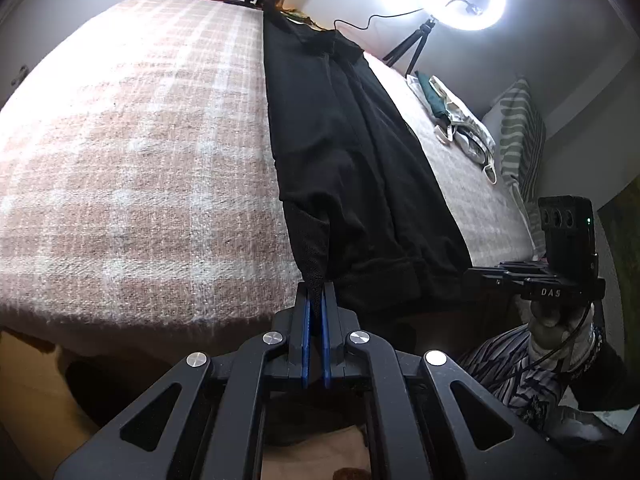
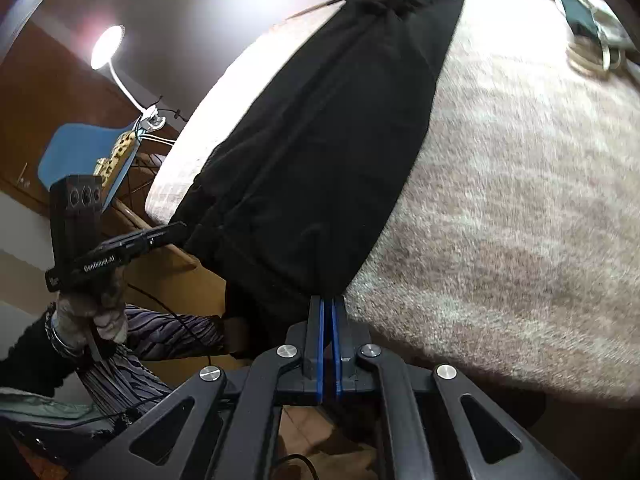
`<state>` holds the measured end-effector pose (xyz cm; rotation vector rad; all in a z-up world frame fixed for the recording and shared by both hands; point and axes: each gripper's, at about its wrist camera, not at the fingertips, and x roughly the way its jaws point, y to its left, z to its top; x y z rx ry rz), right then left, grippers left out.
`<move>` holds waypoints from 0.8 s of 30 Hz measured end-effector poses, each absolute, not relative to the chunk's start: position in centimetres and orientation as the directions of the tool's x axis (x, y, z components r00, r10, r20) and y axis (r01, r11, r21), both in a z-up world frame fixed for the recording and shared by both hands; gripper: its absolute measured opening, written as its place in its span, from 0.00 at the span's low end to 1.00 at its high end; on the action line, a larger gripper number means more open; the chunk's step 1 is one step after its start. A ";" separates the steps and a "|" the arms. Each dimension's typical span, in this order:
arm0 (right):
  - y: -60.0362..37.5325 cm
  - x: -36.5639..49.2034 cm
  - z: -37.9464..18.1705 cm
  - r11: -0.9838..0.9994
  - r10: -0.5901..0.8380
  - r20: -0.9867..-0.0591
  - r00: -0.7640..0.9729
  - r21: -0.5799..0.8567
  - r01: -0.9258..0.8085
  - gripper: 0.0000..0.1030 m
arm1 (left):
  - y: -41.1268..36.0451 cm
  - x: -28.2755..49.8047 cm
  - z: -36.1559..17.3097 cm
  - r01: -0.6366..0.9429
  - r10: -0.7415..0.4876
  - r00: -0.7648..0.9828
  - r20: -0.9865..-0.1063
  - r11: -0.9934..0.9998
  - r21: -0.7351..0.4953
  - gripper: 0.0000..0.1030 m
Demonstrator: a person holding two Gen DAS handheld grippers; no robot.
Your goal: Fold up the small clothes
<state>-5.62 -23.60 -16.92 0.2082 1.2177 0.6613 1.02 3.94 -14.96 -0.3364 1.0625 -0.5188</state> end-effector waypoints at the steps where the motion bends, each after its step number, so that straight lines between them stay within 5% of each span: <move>1: -23.8 -5.6 -16.8 0.794 0.577 -0.795 0.189 0.491 -0.359 0.01 | 4.0 1.0 -14.7 0.244 -0.553 0.391 -0.735 0.833 -0.497 0.03; 24: -27.4 0.2 -14.3 0.720 0.694 -0.671 0.261 0.654 -0.235 0.01 | 2.5 8.1 -10.4 0.229 -0.587 0.429 -0.687 0.806 -0.546 0.03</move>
